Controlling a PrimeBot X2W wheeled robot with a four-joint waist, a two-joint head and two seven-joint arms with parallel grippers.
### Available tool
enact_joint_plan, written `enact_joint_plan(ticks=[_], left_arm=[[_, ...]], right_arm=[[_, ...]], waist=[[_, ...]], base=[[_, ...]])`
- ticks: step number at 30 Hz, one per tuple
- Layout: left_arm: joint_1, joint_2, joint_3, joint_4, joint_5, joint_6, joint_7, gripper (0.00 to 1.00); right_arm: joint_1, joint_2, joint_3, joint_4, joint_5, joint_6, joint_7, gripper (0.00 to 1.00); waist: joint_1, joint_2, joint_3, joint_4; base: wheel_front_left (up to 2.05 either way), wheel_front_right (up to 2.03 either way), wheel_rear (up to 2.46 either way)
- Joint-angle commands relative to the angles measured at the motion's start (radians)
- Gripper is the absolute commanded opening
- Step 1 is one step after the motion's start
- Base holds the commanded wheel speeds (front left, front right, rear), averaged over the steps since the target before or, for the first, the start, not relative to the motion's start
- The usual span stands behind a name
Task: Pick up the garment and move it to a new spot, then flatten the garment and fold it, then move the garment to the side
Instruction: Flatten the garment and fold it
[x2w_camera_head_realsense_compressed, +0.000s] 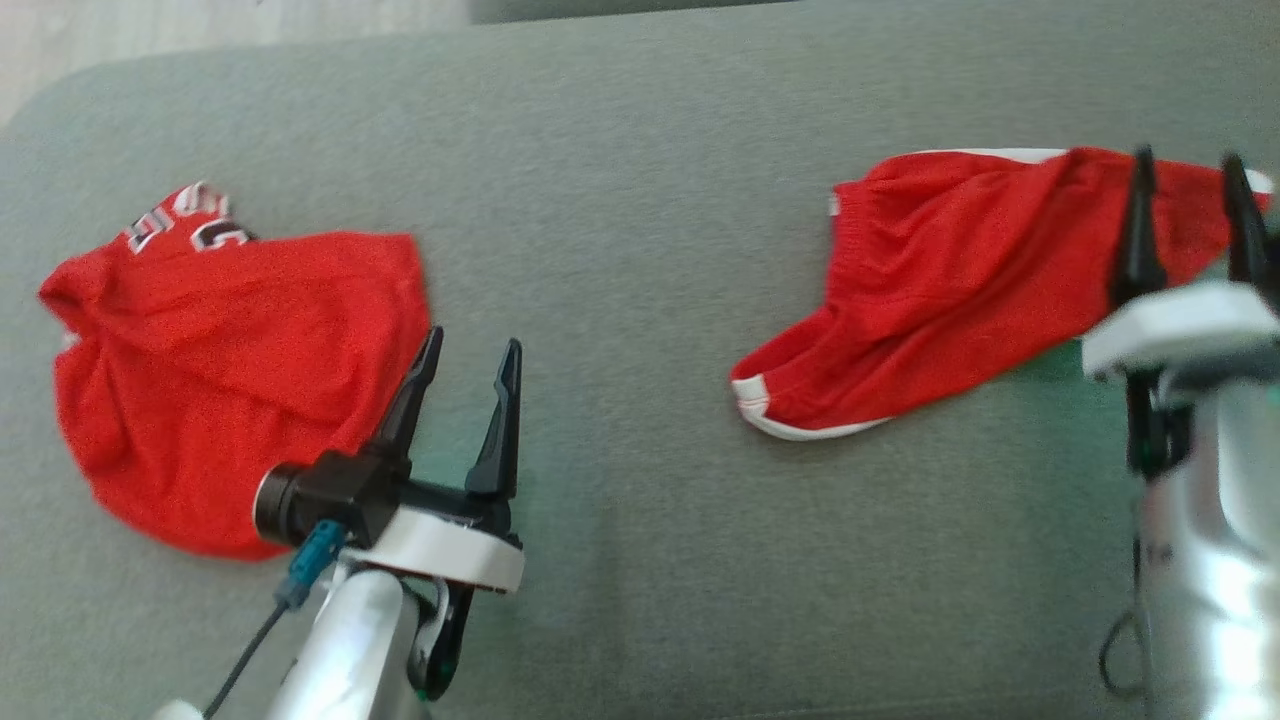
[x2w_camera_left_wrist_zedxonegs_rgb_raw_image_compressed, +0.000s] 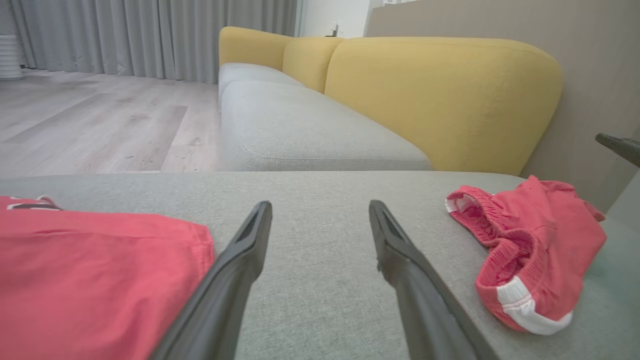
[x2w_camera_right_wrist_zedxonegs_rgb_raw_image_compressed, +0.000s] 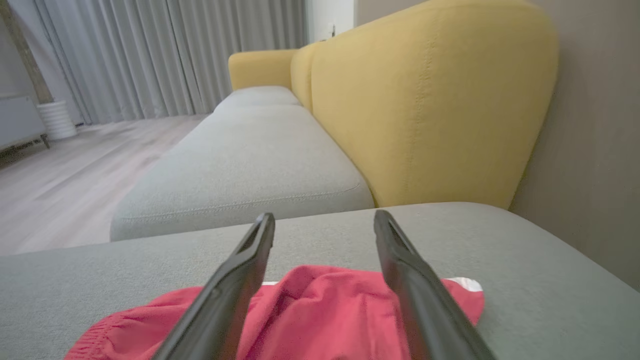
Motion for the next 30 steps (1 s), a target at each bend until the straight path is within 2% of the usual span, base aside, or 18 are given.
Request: enact_joint_plan(ticks=[1, 9, 16, 19, 23, 30], left_arm=[[0.001, 0.007, 0.035, -0.031, 0.012, -0.004, -0.008, 1.0], [0.01, 0.011, 0.04, -0.036, 0.023, -0.007, -0.008, 1.0], [-0.004, 0.011, 0.031, -0.034, 0.03, -0.012, -0.008, 1.0], [-0.01, 0.01, 0.025, -0.03, 0.031, -0.014, -0.008, 1.0], [-0.017, 0.009, 0.016, -0.022, 0.029, -0.017, -0.008, 1.0], [-0.029, 0.008, 0.012, -0.016, 0.029, -0.02, -0.008, 1.0]], right_arm=[[0.032, 0.011, 0.03, -0.071, 0.038, -0.002, -0.02, 1.0], [0.311, 0.015, 0.157, -0.265, 0.306, -0.002, -0.041, 1.0], [0.352, 0.015, 0.187, -0.292, 0.333, -0.002, -0.007, 1.0], [0.316, 0.015, 0.154, -0.248, 0.339, -0.002, 0.038, 1.0], [0.235, 0.016, 0.054, -0.128, 0.35, -0.002, 0.094, 1.0], [0.079, 0.016, -0.112, 0.108, 0.227, -0.002, 0.141, 1.0]], waist=[[0.0001, 0.0, -0.02, -0.036], [0.0001, 0.0, -0.023, -0.097], [0.0001, 0.0, 0.004, -0.098], [0.0001, 0.0, 0.019, -0.083], [0.0001, 0.0, 0.037, -0.052], [0.0001, 0.0, 0.067, -0.009]], base=[[0.0, 0.0, 0.0], [0.0, 0.0, 0.0], [0.0, 0.0, 0.0], [0.0, 0.0, 0.0], [0.0, 0.0, 0.0], [0.0, 0.0, 0.0]])
